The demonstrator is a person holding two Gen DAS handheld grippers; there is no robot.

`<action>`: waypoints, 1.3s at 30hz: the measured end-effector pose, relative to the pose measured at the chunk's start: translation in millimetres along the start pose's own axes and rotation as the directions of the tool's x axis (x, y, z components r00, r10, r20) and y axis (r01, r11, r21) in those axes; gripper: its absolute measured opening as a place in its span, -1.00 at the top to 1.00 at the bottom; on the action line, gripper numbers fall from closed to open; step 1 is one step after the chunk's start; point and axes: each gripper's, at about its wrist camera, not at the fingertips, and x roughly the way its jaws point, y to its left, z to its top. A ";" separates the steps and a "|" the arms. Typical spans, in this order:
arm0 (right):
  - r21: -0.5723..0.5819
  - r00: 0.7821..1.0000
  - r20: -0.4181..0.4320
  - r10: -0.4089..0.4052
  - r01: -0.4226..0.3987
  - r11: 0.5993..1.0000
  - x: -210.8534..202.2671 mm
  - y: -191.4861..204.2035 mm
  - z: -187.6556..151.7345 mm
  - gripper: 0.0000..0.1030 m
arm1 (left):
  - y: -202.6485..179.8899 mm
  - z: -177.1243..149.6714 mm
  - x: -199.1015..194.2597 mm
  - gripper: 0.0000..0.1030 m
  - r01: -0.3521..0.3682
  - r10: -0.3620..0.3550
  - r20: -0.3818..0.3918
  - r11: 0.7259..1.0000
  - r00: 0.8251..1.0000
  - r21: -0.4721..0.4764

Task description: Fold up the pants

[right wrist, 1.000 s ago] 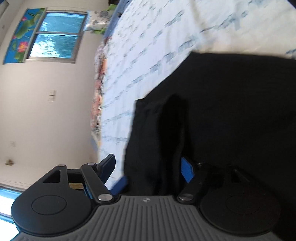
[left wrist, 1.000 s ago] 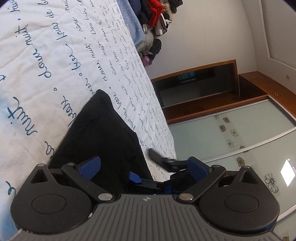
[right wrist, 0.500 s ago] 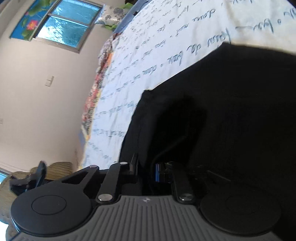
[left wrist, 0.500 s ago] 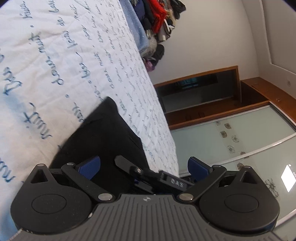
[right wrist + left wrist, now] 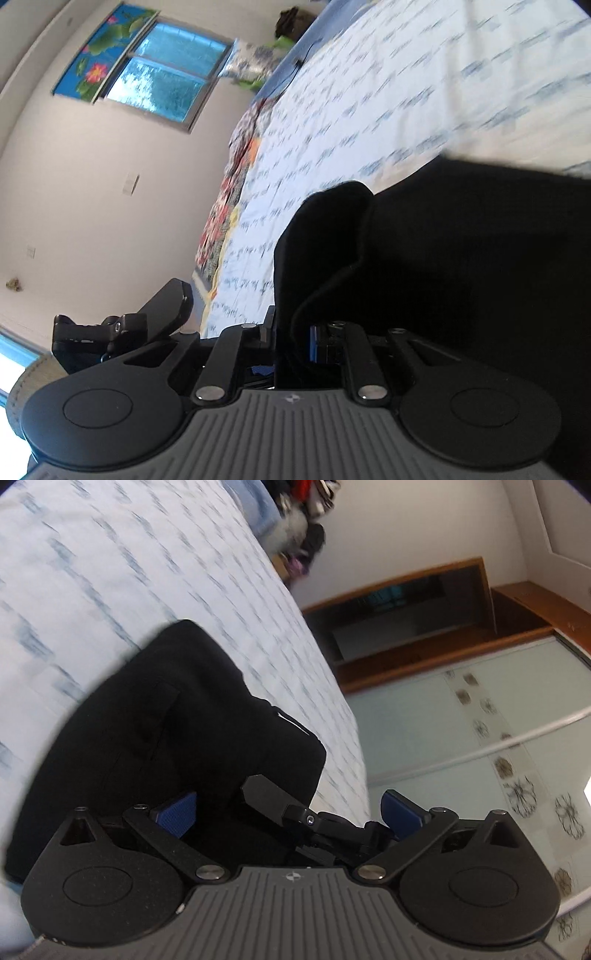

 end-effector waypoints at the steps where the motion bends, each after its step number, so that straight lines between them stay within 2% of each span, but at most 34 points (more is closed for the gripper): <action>1: -0.006 1.000 0.014 -0.012 0.012 1.000 -13.7 -1.8 -1.3 0.72 | -8.9 -8.0 8.8 -1.00 0.010 -0.009 -0.017 1.000 1.000 0.010; 5: 0.032 0.996 0.069 -0.056 0.054 0.998 -76.6 -16.4 -15.4 0.73 | -32.5 -41.6 50.3 -1.00 0.043 -0.039 -0.127 0.999 0.991 0.026; 10: 0.124 0.985 0.139 -0.107 0.090 0.988 -140.6 -54.9 -45.1 0.73 | -48.3 -86.0 102.6 -1.00 0.030 -0.021 -0.241 0.999 0.970 0.034; 14: 0.203 0.977 0.152 -0.150 0.117 0.972 -165.0 -93.0 -51.9 0.73 | -48.0 -105.2 142.0 -1.00 -0.037 0.050 -0.276 0.998 0.960 0.052; 16: 0.275 0.976 0.150 -0.157 0.111 0.955 -167.7 -120.5 -50.1 0.72 | -49.7 -108.6 151.0 -1.00 -0.055 0.072 -0.264 0.996 0.962 0.071; 18: 0.315 0.976 0.161 -0.145 0.088 0.945 -167.5 -135.9 -46.7 0.72 | -50.8 -106.9 151.5 -0.98 -0.041 0.059 -0.267 0.996 0.962 0.074; 22: 0.322 0.978 0.160 -0.134 0.077 0.944 -164.8 -143.9 -41.0 0.68 | -45.0 -88.1 128.1 -0.96 0.035 -0.021 -0.324 0.999 0.946 0.037; 23: 0.343 0.979 0.148 -0.138 0.080 0.936 -166.3 -148.7 -43.1 0.68 | -43.3 -80.4 116.2 -0.96 0.049 -0.031 -0.317 0.998 0.948 0.049; 25: 0.402 0.983 0.150 -0.109 0.041 0.915 -176.9 -160.9 -46.6 0.65 | -42.9 -62.5 84.2 -0.97 0.042 -0.011 -0.248 0.991 0.969 0.123; 27: 0.421 0.962 0.232 -0.146 0.036 0.907 -200.7 -156.2 -51.4 0.58 | -44.0 -51.1 52.6 -0.98 -0.019 0.056 -0.148 0.971 0.987 0.238; 28: 0.395 0.940 0.294 -0.174 0.046 0.917 -213.7 -148.3 -55.1 0.50 | -43.8 -46.1 41.4 -0.98 -0.060 0.094 -0.108 0.955 0.990 0.289; 29: 0.366 0.918 0.348 -0.188 0.052 0.929 -222.6 -137.9 -59.9 0.43 | -42.3 -44.0 34.5 -0.98 -0.076 0.110 -0.089 0.943 0.990 0.323; 30: 0.337 0.909 0.379 -0.175 0.040 0.941 -224.0 -126.7 -62.5 0.25 | -40.2 -43.7 31.7 -0.98 -0.073 0.113 -0.098 0.935 0.989 0.347; 31: 0.309 0.912 0.386 -0.141 0.017 0.951 -220.8 -114.2 -68.7 0.01 | -38.5 -45.4 33.0 -0.98 -0.057 0.109 -0.124 0.930 0.986 0.364; 33: 0.248 0.941 0.335 -0.052 -0.035 0.968 -195.5 -89.2 -77.0 -0.35 | -32.8 -51.7 43.4 -0.98 -0.007 0.084 -0.186 0.924 0.979 0.382; 34: 0.226 0.953 0.301 -0.031 -0.040 0.973 -181.0 -80.0 -79.2 -0.38 | -30.2 -57.1 54.4 -0.98 0.019 0.075 -0.223 0.920 0.972 0.392; 36: 0.198 0.970 0.242 -0.021 -0.028 0.980 -153.4 -72.9 -79.8 -0.35 | -16.9 -65.1 77.2 -0.97 -0.011 0.136 -0.283 0.915 0.950 0.403; 37: 0.205 0.973 0.224 -0.053 0.006 0.979 -141.4 -77.2 -79.3 -0.34 | -10.3 -71.1 84.4 -0.96 -0.029 0.166 -0.292 0.907 0.942 0.420; 38: 0.242 0.970 0.213 -0.119 0.066 0.968 -135.3 -87.4 -78.9 -0.32 | -7.8 -78.6 87.9 -0.97 -0.022 0.168 -0.284 0.890 0.944 0.454; 39: 0.280 0.967 0.210 -0.143 0.081 0.957 -133.4 -103.8 -82.5 0.01 | -4.4 -86.4 81.7 -0.98 -0.006 0.156 -0.260 0.867 0.953 0.498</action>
